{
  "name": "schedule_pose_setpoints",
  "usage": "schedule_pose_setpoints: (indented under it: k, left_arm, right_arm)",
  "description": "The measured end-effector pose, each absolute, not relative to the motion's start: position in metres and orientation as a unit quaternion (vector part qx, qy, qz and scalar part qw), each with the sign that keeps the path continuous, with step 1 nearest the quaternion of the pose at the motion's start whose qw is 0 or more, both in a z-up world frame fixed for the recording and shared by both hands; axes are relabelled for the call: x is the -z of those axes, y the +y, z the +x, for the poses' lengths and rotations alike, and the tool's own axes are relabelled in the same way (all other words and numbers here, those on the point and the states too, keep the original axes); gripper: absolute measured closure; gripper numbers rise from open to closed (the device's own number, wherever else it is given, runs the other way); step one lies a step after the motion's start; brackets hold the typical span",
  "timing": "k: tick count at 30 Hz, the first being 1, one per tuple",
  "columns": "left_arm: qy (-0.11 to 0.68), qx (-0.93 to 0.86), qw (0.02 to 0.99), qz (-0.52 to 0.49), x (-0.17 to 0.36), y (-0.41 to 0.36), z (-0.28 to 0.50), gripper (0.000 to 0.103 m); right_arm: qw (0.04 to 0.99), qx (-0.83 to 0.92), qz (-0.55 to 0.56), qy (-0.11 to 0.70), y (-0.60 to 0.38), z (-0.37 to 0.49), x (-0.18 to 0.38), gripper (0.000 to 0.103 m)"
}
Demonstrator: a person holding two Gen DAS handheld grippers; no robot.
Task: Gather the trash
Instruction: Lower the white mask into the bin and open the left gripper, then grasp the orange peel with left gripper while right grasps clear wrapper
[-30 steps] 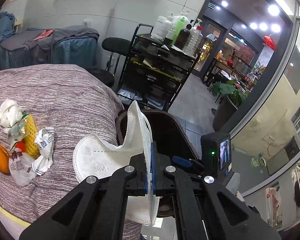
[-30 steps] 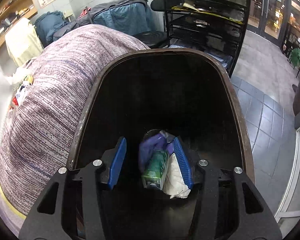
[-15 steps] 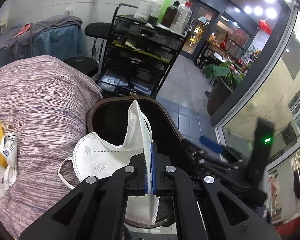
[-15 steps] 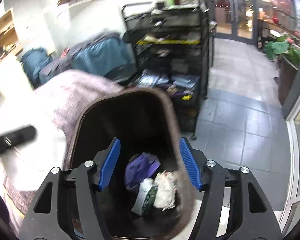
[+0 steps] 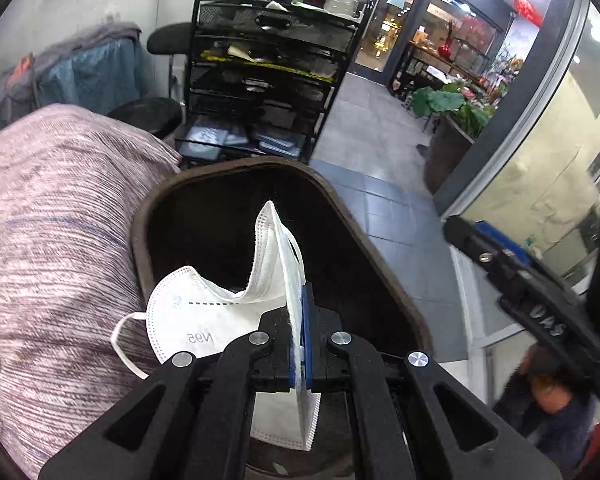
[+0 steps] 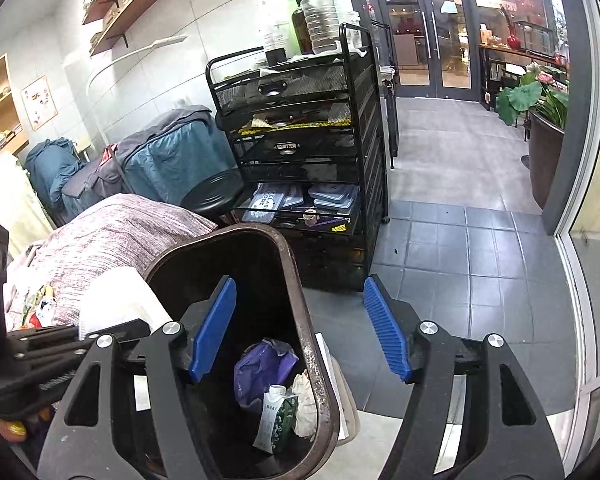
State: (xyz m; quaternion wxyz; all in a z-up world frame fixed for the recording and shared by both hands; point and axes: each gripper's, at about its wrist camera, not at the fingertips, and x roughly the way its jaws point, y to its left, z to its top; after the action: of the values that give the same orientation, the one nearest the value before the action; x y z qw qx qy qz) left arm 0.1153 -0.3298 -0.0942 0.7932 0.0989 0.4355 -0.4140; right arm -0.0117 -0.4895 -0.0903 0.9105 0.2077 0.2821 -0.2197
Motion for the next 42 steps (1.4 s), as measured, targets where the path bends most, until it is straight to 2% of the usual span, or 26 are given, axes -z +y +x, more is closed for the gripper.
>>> schedule_pose_setpoints:
  k: [2,3,4,5,6,7,10,13,18,25,42]
  left_arm:
    - [0.428,0.410,0.797,0.116,0.097,-0.330,0.113,0.099]
    - [0.428,0.410,0.797,0.118,0.098,-0.330,0.113,0.094]
    - [0.428,0.410,0.796,0.121,0.099,-0.329,0.113,0.081]
    - [0.426,0.409,0.798,0.123,0.098,-0.328,0.112,0.071]
    - [0.421,0.407,0.801,0.123,0.097,-0.328,0.111,0.050]
    - [0.413,0.405,0.806,0.122,0.095,-0.326,0.110,0.034]
    - [0.393,0.403,0.817,0.126,0.087,-0.321,0.105,0.020]
    - [0.378,0.399,0.825,0.131,0.078,-0.314,0.101,0.013]
    - [0.371,0.394,0.833,0.115,0.065,-0.300,0.097,0.011]
    - [0.315,0.374,0.866,0.108,0.036,-0.265,0.080,0.006]
    - [0.291,0.276,0.914,0.054,0.021,-0.155,0.090,0.006]
  right_arm:
    - [0.911,0.221,0.212,0.276,-0.488,-0.015,0.090,0.034]
    - [0.912,0.222,0.215,0.270,-0.488,-0.016,0.090,0.032]
    - [0.912,0.225,0.216,0.265,-0.487,-0.017,0.089,0.026]
    - [0.913,0.227,0.216,0.262,-0.488,-0.017,0.089,0.025]
    - [0.913,0.229,0.217,0.258,-0.488,-0.018,0.087,0.025]
    - [0.914,0.229,0.218,0.253,-0.488,-0.019,0.086,0.025]
    - [0.919,0.229,0.220,0.236,-0.488,-0.023,0.082,0.021]
    - [0.923,0.225,0.223,0.218,-0.486,-0.027,0.076,0.019]
    - [0.932,0.213,0.218,0.196,-0.478,-0.026,0.068,0.016]
    - [0.943,0.170,0.216,0.186,-0.459,-0.015,0.059,0.015]
    - [0.963,-0.003,0.144,0.227,-0.342,0.045,0.046,0.011]
